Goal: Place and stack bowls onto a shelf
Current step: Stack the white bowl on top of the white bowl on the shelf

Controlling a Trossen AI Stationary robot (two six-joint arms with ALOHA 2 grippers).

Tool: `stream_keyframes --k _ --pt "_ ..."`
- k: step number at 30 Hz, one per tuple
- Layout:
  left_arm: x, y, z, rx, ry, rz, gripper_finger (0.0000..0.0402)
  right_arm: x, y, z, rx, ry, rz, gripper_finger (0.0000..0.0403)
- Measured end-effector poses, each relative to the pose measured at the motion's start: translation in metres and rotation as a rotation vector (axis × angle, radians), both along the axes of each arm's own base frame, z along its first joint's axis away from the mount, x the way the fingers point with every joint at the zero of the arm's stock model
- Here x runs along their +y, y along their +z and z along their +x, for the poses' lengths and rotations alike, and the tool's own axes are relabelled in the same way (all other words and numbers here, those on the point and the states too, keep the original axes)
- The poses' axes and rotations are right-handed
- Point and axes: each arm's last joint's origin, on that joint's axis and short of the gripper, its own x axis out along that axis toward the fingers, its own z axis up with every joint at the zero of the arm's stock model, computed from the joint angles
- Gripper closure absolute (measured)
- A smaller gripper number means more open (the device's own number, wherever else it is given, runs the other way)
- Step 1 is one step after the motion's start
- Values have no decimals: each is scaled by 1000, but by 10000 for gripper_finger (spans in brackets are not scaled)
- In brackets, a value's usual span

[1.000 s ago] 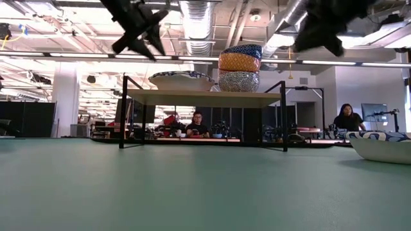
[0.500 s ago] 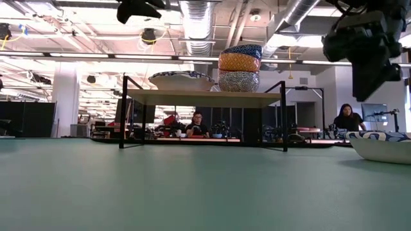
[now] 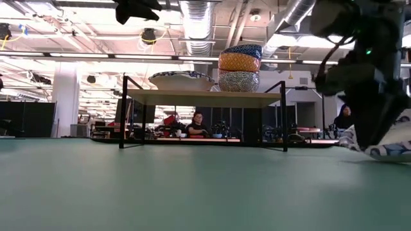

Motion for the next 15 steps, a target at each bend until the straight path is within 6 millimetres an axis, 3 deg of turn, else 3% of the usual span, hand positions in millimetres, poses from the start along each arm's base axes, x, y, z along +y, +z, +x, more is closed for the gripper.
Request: stream_keyframes --k 4,8,12,15 --pt "-1 -4 -3 43 -5 -15 249 6 -12 11 -12 -9 65 258" --pt "-4 -8 -7 89 -7 -54 249 10 -14 17 -42 -35 98 317" --pt "-10 -11 -10 125 -24 -70 249 15 -3 24 -89 -35 94 384" --pt "-15 -12 -11 146 -48 -72 249 22 18 37 -214 34 86 381"
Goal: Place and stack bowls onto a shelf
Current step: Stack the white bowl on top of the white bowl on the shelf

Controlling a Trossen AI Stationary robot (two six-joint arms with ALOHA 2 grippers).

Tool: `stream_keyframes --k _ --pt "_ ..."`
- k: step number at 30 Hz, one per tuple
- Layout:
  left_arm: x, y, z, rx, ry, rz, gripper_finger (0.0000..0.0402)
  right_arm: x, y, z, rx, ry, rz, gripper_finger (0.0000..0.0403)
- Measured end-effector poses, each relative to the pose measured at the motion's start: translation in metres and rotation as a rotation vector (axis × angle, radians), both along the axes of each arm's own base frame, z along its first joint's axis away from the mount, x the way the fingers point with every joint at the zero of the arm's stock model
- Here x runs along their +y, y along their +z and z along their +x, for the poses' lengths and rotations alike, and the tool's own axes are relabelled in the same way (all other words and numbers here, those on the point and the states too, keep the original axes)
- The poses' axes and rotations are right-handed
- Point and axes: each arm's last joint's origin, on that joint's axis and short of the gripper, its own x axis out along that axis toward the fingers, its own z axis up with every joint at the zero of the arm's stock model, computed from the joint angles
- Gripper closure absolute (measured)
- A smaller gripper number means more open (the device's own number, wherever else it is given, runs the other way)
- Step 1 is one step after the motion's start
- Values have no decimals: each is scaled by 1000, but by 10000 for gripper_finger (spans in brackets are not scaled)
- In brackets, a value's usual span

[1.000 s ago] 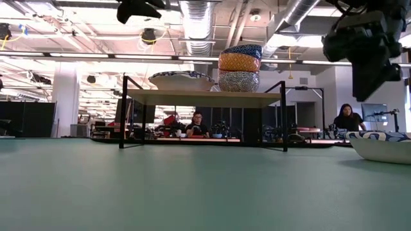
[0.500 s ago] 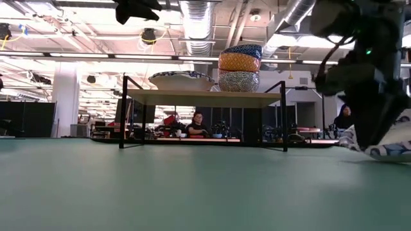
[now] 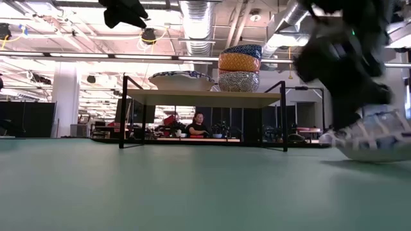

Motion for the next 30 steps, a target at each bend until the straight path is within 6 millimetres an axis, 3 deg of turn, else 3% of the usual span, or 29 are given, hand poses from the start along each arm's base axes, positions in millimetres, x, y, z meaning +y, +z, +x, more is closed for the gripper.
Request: stream_keyframes --k 3,6,12,20,25,30 --pt "-3 1 -1 -8 -15 3 249 6 22 18 -149 113 -11 372" --pt "-5 1 -1 -3 -24 3 249 4 42 31 -225 67 -55 370" --pt "-10 1 -9 14 -26 -2 249 -14 57 22 -13 -7 -223 351" --pt "-13 1 -19 39 0 -4 249 -43 58 -4 352 326 -390 270" --pt "-14 -1 -24 61 11 -25 249 -62 58 -5 400 542 -415 216" --pt "-15 -4 -27 92 32 -62 249 -85 53 -7 428 681 -378 201"
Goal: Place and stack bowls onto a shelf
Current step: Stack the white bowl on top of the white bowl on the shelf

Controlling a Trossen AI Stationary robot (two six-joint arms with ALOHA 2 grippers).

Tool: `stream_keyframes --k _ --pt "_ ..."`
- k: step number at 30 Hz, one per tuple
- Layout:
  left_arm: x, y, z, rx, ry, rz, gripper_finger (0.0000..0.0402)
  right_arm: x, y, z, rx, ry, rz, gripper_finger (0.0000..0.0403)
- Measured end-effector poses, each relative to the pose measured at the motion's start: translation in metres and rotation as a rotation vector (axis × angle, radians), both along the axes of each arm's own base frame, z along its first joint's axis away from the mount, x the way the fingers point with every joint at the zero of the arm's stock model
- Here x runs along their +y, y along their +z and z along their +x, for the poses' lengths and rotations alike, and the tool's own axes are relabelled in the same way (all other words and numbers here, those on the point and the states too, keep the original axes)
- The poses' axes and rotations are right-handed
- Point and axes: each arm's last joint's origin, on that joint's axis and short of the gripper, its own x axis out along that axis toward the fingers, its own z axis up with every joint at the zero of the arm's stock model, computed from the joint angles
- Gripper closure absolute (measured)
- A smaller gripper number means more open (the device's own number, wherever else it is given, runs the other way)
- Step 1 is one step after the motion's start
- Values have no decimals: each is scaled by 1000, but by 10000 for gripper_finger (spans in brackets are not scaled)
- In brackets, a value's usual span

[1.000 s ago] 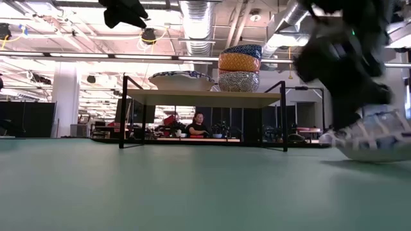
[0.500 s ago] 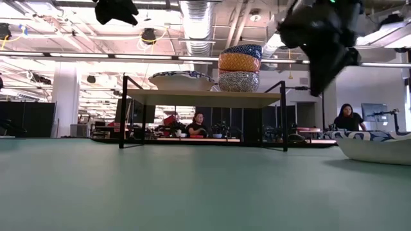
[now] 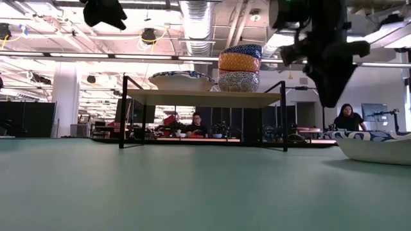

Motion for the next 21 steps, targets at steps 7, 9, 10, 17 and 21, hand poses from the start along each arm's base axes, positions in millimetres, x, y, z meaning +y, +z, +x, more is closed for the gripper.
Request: stream_keyframes --k 7,9,10,17,21 --pt "-8 -8 -6 88 60 -13 249 -29 -16 -35 12 -63 134 209" --pt "-10 -8 -6 90 74 3 249 -34 -18 -45 -31 -89 156 211" --pt "-10 -8 -6 89 79 13 249 -35 -19 -49 -55 -100 164 211" --pt "-9 -5 -1 49 128 59 249 -44 -37 -68 -138 -159 170 211" --pt "-8 -2 1 16 166 87 249 -46 -47 -71 -124 -176 178 214"
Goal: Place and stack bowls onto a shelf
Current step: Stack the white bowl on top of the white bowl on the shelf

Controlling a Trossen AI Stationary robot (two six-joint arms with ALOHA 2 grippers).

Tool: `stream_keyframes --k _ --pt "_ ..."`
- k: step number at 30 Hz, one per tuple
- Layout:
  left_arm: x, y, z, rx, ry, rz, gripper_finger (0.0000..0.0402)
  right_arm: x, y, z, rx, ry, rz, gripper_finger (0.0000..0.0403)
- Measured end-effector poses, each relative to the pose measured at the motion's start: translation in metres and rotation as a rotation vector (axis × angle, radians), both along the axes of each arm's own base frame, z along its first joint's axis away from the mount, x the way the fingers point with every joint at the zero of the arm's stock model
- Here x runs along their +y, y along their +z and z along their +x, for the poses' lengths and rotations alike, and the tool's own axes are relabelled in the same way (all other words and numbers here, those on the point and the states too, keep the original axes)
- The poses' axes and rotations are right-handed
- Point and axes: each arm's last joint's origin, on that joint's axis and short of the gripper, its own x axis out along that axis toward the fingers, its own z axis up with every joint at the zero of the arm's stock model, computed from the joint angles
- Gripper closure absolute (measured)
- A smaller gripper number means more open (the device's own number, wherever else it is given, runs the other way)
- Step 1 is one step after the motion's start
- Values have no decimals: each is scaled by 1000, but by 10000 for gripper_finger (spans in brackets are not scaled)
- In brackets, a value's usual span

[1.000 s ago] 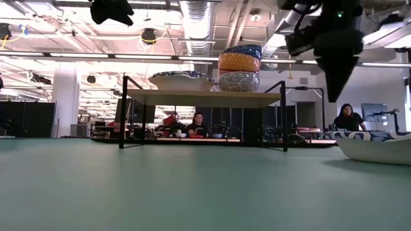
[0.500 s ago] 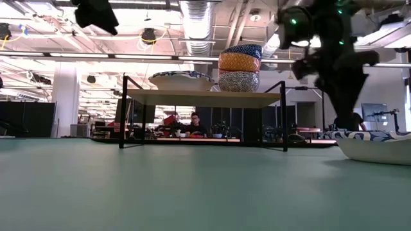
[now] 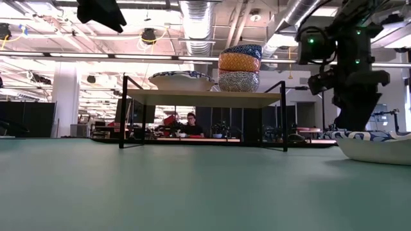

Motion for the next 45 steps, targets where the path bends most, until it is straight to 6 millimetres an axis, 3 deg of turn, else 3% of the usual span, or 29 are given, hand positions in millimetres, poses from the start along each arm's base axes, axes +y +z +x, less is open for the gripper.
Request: stream_keyframes --k 12,18,33,45 --pt "3 2 6 -32 68 55 249 -3 -3 2 6 -35 27 315" --pt "3 -1 15 -19 52 42 249 -4 -4 5 -36 -116 69 320" --pt "2 -7 30 24 3 60 249 17 -2 23 -148 -391 121 331" --pt "2 12 45 -194 -127 88 249 50 -2 27 -163 -429 67 385"
